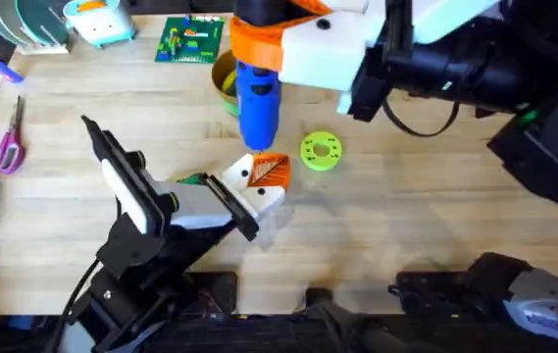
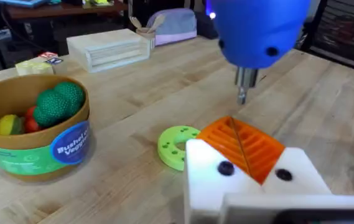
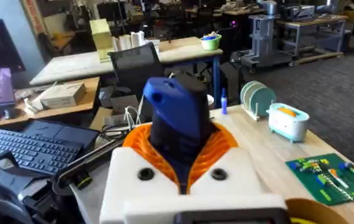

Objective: Pick up the gripper from the table and insert it into the empty holder that is missing its gripper. Then pick up a screw, insert it into the mounting hole, and use the screwdriver to tighten it. Finally, clean up the table by picking up the vegetable and placing it into the bucket.

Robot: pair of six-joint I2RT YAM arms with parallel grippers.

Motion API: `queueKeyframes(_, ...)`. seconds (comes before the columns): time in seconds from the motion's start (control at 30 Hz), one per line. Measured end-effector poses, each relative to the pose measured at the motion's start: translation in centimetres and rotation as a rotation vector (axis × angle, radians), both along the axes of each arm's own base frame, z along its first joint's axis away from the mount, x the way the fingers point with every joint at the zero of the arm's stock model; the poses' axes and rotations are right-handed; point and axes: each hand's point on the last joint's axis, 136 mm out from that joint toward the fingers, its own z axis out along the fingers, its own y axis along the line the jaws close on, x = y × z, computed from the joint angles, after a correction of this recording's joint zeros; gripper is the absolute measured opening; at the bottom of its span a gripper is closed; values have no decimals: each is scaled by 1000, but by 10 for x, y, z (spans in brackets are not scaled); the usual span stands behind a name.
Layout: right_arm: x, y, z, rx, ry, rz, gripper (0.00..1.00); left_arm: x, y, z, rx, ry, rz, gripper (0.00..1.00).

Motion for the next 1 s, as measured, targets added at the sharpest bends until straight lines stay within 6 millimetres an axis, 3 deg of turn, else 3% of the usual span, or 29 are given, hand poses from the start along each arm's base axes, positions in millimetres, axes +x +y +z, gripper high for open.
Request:
queueKeyframes(0.2,-13,10,5,5,-6,46,26,0,0,0,0,0,0,17)
queueKeyframes(0.43,-11,27,-16,-36,41,74,26,0,0,0,0,0,0,17)
queueKeyframes(1.0,-6,32,-26,-59,43,74,26,0,0,0,0,0,0,17)
